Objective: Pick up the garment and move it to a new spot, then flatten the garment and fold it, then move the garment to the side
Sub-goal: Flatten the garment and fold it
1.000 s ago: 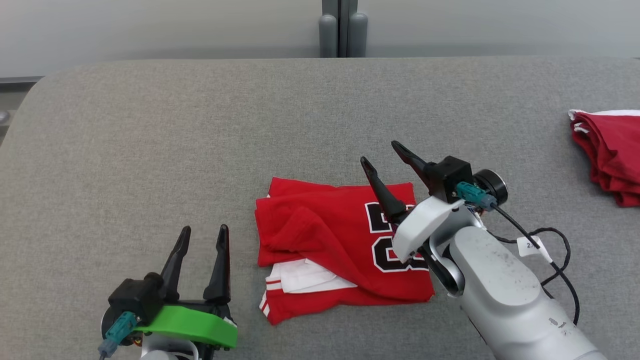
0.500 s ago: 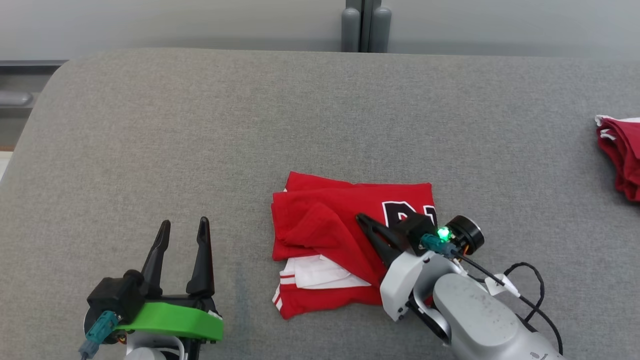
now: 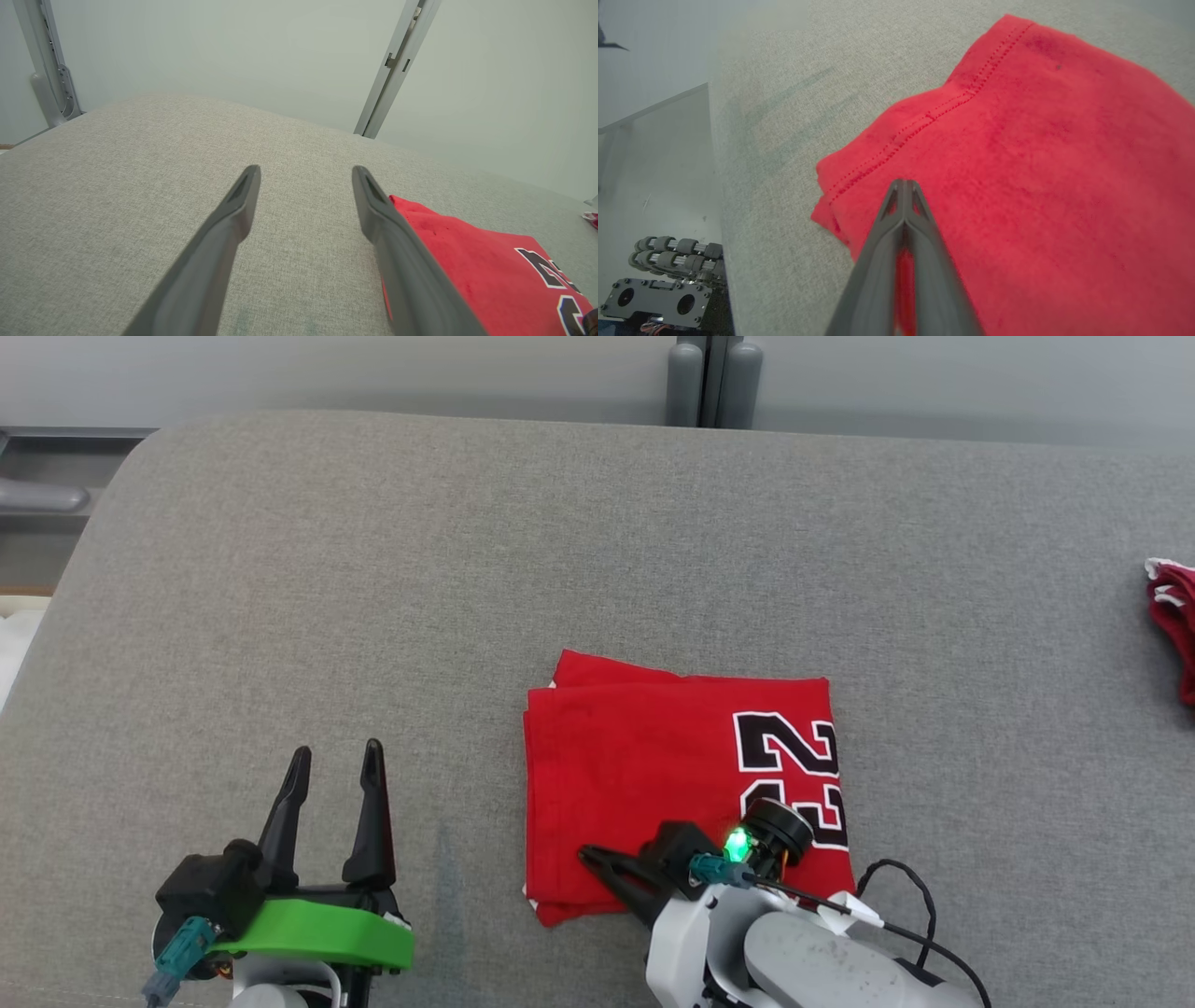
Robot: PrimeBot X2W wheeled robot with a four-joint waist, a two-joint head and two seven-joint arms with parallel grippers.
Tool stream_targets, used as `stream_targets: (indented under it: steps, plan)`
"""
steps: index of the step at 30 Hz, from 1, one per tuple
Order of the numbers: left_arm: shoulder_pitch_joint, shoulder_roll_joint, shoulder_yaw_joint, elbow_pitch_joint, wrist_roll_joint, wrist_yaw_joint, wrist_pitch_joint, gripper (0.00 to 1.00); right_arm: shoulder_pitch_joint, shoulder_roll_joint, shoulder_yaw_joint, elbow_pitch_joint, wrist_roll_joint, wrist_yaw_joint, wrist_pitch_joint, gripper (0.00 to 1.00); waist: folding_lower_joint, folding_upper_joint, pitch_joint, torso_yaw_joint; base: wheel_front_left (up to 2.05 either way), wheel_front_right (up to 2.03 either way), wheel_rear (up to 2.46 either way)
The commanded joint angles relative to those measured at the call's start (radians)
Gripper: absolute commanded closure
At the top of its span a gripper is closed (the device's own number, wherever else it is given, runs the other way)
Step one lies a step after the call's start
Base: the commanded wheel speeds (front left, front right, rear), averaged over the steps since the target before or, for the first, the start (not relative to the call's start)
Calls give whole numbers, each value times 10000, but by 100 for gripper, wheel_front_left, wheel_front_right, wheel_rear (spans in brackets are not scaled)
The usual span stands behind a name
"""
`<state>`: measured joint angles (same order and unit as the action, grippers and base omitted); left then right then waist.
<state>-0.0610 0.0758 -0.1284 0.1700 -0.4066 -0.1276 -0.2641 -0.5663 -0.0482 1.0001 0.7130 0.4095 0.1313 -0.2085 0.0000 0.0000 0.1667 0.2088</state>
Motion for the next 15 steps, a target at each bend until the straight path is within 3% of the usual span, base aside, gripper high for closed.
stream_targets:
  steps: [1, 5, 10, 12, 15]
  plan:
    - [-23, -32, 57, 17, 101, -36, 3, 0, -112, -48, 102, -16, 192, -14, -72, 100, 0, 0, 5, -32, 0, 0, 0]
    - [-54, -69, 137, 6, 148, -39, 3, 0, -383, -45, -43, -117, 431, -14, -346, 100, 0, 0, -27, -189, 0, 0, 0]
    - [-248, -112, 167, -83, 245, -44, 3, 0, -525, -47, -1401, -355, 357, -14, -565, 99, 0, 0, -172, -495, 0, 0, 0]
    - [-294, -140, 159, -122, 240, -46, 3, 0, -516, -44, -2309, -671, 85, -14, -568, 90, 0, 0, -224, -654, 0, 0, 0]
    - [-389, -162, 87, -78, 292, -47, 3, 0, -80, -52, -3720, -1230, -517, -14, -569, 63, 0, 0, -315, -930, 0, 0, 0]
